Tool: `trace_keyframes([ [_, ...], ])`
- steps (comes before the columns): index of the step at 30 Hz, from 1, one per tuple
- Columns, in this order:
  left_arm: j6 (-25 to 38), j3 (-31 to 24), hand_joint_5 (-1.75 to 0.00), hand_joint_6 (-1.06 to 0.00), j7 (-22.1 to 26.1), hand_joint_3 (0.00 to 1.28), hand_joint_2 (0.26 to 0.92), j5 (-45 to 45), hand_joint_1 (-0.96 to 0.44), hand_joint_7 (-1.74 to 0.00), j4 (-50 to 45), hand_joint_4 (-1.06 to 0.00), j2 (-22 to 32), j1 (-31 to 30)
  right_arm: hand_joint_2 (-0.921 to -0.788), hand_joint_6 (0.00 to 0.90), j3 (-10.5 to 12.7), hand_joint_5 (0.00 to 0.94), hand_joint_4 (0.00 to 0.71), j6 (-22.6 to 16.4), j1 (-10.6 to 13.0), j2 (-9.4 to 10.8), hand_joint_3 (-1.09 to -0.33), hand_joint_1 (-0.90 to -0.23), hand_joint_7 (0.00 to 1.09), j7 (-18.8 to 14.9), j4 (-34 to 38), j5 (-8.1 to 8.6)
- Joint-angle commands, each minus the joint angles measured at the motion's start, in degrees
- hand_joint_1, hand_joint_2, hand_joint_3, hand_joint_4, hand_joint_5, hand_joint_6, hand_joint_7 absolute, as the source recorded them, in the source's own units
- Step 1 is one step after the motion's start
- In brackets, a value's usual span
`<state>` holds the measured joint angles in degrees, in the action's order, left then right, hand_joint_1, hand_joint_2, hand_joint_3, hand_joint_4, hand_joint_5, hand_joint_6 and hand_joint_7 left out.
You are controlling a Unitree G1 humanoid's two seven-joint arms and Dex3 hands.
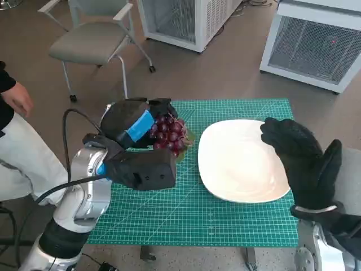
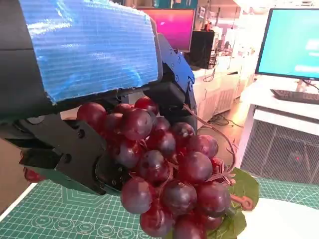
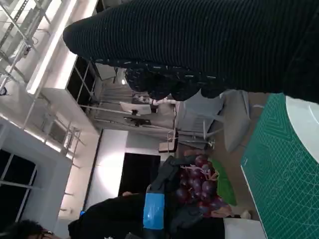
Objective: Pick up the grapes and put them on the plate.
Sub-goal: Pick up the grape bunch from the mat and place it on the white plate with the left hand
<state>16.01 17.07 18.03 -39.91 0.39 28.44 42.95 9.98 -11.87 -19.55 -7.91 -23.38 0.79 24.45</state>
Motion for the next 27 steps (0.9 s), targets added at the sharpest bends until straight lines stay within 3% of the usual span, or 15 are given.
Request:
trace_keyframes([
  [1, -1.8, 1.2, -1.30, -0.78, -0.3, 0.05, 0.899, -0.4, 0.00, -0.85, 1.4, -0.70, -1.7, 1.9, -0.921, 0.170, 0.2, 0.773, 0.394, 0.2, 0.8, 0.0, -0.656, -0.374, 1.02, 0.0, 0.6, -0.13],
  [6, -2.6, 4.0, -1.27, -0.72, -1.7, 0.04, 0.912, -1.9, 0.00, -0.95, 5.9, -0.71, -5.9, 5.4, -0.921, 0.171, 0.6, 0.773, 0.395, 0.2, 0.8, -0.3, -0.655, -0.374, 1.02, -0.1, 0.4, 0.06],
  [14, -5.2, 10.5, -1.37, -0.74, -5.5, 0.08, 0.904, -4.6, 0.00, -0.89, 19.6, -0.65, -16.0, 14.9, -0.921, 0.171, 1.3, 0.771, 0.397, 0.5, 1.2, -0.4, -0.653, -0.375, 1.02, 0.2, -0.3, 0.51],
  [19, -9.8, 12.4, -1.36, -0.66, -9.4, 0.12, 0.902, -5.1, 0.00, -1.02, 28.9, -0.61, -19.4, 19.9, -0.921, 0.172, 1.6, 0.770, 0.397, 1.1, 1.8, -0.3, -0.652, -0.376, 1.01, 0.8, -1.5, 0.58],
  [24, -14.3, 12.8, -1.50, -0.56, -12.2, 0.56, 0.703, -4.0, 0.00, -1.26, 37.8, -0.54, -22.2, 23.8, -0.921, 0.182, 2.0, 0.768, 0.400, 1.6, 2.4, -0.4, -0.651, -0.375, 1.01, 1.6, -2.7, 0.46],
  [25, -14.9, 12.8, -1.50, -0.56, -12.5, 0.57, 0.696, -3.8, 0.00, -1.25, 39.4, -0.54, -22.8, 24.4, -0.921, 0.186, 2.1, 0.767, 0.401, 1.7, 2.6, -0.4, -0.650, -0.375, 1.01, 1.7, -2.9, 0.41],
  [27, -15.9, 12.9, -1.43, -0.57, -12.9, 0.47, 0.743, -3.4, 0.00, -1.22, 42.0, -0.58, -23.8, 25.6, -0.921, 0.191, 2.2, 0.766, 0.402, 1.8, 2.8, -0.4, -0.650, -0.374, 1.01, 2.0, -3.3, 0.28],
])
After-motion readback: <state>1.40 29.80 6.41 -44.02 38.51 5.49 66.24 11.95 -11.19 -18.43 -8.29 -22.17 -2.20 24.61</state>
